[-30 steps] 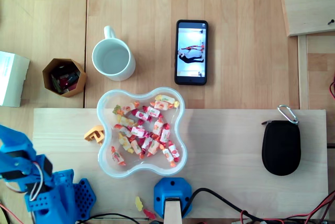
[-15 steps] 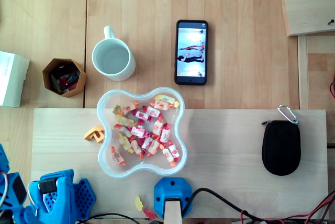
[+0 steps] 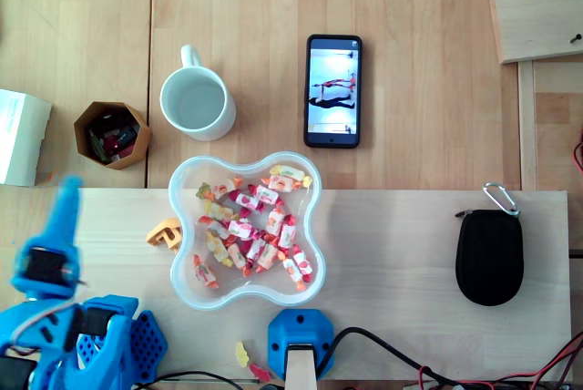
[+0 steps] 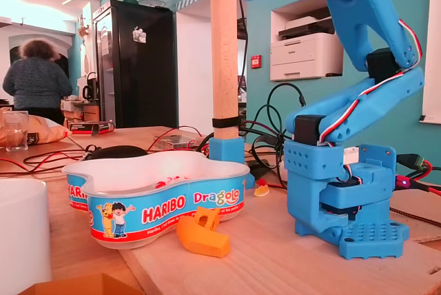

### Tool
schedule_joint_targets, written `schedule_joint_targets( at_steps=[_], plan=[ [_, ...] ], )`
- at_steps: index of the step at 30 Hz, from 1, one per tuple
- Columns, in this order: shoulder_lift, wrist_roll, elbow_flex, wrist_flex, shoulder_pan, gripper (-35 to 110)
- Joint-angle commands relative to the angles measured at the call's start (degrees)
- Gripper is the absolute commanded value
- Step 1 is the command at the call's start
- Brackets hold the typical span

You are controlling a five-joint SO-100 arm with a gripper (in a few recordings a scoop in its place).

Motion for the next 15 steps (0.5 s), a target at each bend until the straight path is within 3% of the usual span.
schedule_joint_targets(
  at_steps=[1, 8, 15],
  plan=[
    [0.5, 20.1, 2.5, 2.0, 5.4, 19],
    [0.6, 47.1, 19.3, 3.1, 14.2, 19],
    [0.7, 56.8, 27.1, 3.0, 15.2, 19]
  ],
)
